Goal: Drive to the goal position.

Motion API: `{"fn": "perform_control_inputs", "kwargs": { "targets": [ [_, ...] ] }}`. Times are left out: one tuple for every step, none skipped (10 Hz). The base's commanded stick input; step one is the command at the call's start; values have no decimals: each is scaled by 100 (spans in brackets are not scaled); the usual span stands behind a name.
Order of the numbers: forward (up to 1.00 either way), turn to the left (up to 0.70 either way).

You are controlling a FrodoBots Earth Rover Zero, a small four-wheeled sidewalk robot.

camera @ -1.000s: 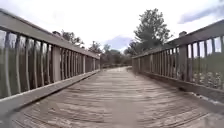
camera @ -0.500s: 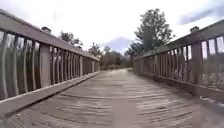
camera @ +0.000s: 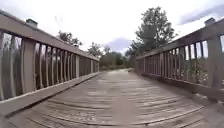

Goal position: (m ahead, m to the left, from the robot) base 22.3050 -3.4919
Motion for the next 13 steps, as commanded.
{"fn": "perform_control_inputs", "kwargs": {
  "targets": [
    [70,0],
    [70,0],
    [70,0],
    [70,0],
    [70,0],
    [70,0],
    [70,0],
    [70,0],
    [70,0],
    [70,0],
    [70,0],
    [70,0],
    [70,0]
  ]
}}
